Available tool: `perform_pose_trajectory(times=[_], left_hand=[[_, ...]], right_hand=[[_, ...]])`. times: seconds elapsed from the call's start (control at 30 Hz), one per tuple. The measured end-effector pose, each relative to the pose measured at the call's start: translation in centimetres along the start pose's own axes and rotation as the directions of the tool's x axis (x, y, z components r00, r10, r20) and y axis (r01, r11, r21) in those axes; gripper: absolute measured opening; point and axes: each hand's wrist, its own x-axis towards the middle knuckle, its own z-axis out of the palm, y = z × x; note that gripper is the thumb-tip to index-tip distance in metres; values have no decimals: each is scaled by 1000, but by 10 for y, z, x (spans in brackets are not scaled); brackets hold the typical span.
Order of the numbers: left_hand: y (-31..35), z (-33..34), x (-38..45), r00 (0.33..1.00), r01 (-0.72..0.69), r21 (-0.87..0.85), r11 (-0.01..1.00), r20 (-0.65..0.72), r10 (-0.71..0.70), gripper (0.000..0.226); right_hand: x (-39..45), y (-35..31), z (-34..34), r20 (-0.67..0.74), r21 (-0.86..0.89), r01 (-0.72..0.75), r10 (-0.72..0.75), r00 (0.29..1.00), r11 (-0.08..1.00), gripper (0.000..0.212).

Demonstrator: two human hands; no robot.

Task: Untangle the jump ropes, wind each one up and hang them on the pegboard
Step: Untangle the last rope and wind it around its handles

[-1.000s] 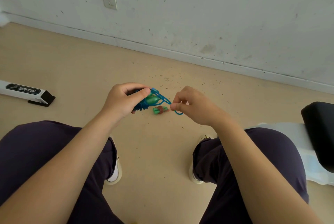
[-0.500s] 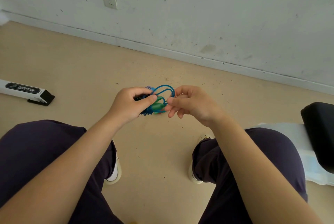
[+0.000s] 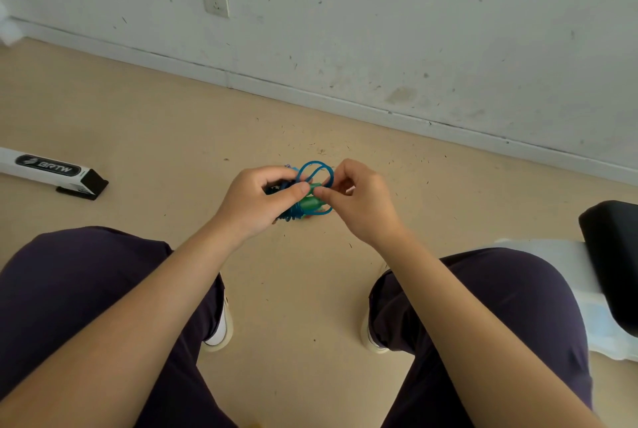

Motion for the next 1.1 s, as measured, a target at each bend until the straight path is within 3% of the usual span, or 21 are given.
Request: perform_pose_trajectory(times=[0.07,0.17,0.27,0.47,0.63,0.8,0.93,1.03,1.1], left_hand=[[2,-1,-1,999,-19,-9,1000,28,19,18],[5,-3,-3,996,5,-72,997,90,2,6],[7,-4,-3,993,10,-89,996,121,0,15],[9,-6,-1,996,65,-158,985,77,-54,19],[13,-11,1,993,113,-238,965,-1,-116,8],[19,-15,-1,985,166,-221,961,73,-154,22],[22,-15,-2,980,178,-218,960,123,-154,32],[21,-13,-1,982,185,-215,959,82,-171,24],[19,-12,-1,982,187,-229,955,40,-182,13]], right_hand=[[2,2,-3,54,88,-68,63,997,994,21],[3,3,-13,309,363,-225,111,945,904,24],[3,3,-18,416,352,-222,61,908,910,13],[6,3,-19,362,261,-280,175,916,924,19],[7,3,-27,407,459,-306,109,907,834,9],[15,6,-34,185,637,-229,144,972,736,14],[18,8,-33,29,693,-145,174,984,706,18],[17,7,-29,0,711,-136,193,981,690,17],[16,6,-24,63,728,-189,210,976,659,16]])
